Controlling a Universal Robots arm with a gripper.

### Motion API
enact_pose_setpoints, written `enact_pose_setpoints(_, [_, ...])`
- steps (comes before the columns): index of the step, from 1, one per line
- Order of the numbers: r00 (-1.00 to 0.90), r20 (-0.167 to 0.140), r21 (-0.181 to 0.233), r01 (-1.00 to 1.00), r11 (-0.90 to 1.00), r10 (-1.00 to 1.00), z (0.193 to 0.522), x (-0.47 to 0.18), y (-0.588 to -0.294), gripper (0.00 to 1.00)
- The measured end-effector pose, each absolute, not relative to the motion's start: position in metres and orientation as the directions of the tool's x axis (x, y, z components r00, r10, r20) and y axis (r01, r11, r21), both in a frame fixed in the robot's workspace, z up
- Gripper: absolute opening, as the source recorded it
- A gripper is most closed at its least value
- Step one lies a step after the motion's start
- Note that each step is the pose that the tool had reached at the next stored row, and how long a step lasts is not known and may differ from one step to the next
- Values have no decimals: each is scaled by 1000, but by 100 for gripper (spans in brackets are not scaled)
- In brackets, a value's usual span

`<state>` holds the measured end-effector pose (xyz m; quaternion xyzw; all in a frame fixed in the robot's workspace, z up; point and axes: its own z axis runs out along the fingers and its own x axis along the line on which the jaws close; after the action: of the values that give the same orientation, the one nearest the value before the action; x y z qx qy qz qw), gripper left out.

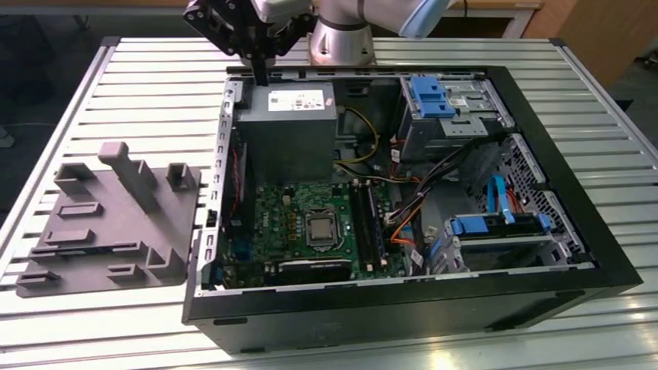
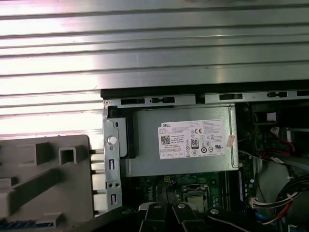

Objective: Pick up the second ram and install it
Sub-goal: 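Reach for the second ram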

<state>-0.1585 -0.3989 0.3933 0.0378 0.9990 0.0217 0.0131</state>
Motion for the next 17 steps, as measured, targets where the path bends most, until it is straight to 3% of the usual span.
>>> enact_pose_setpoints(17, [-997, -24, 44, 75, 996, 76, 393, -169, -399, 11])
